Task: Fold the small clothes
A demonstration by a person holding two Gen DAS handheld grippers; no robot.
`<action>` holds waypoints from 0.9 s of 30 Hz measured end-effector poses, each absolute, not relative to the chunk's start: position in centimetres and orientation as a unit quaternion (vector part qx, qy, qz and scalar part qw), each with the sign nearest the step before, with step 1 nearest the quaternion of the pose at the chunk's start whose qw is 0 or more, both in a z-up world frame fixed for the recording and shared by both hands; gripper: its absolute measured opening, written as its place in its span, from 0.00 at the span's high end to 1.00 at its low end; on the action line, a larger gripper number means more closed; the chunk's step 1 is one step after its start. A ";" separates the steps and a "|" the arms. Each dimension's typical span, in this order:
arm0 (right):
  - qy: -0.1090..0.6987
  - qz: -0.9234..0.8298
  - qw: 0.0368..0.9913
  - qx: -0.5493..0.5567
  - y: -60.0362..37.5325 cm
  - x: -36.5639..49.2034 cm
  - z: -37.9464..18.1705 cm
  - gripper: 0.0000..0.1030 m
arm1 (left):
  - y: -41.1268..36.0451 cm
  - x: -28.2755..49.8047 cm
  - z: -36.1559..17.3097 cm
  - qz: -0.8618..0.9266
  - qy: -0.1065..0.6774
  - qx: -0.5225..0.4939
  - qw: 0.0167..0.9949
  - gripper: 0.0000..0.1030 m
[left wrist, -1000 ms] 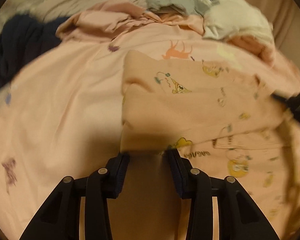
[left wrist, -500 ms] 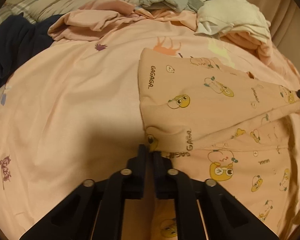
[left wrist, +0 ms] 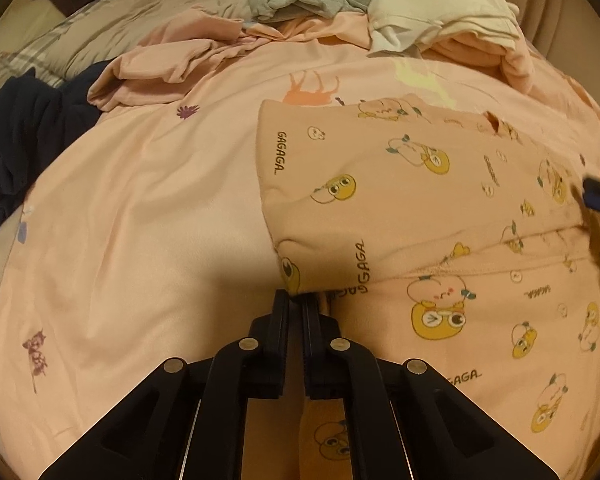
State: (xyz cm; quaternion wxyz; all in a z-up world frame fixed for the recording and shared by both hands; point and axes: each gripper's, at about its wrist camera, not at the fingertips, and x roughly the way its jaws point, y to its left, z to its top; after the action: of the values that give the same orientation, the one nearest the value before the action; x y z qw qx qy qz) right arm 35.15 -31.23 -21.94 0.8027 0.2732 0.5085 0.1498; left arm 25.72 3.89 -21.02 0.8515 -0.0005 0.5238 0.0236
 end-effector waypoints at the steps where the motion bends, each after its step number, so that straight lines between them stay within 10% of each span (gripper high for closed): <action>1: 0.510 0.153 0.802 0.269 -30.7 35.3 -22.1 0.67 | 3.9 25.7 -21.2 0.022 0.523 -0.002 0.852 0.99; 3: 0.520 0.178 0.784 0.290 -29.5 35.9 -23.2 0.71 | 4.1 25.7 -21.4 0.021 0.524 -0.011 0.851 0.99; 5: 0.519 0.170 0.786 0.290 -28.8 36.2 -23.9 0.96 | 4.6 25.8 -21.4 0.020 0.526 -0.031 0.850 0.99; 27: 0.508 0.057 0.820 0.256 -34.6 34.9 -23.6 0.93 | 5.3 25.3 -21.0 0.064 0.528 0.035 0.846 0.99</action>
State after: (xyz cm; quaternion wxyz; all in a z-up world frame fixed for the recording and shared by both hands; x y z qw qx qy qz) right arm 34.95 -34.60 -23.61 0.8202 0.2565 0.5083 0.0567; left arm 25.28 5.26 -21.04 0.8462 0.0346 0.5279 0.0642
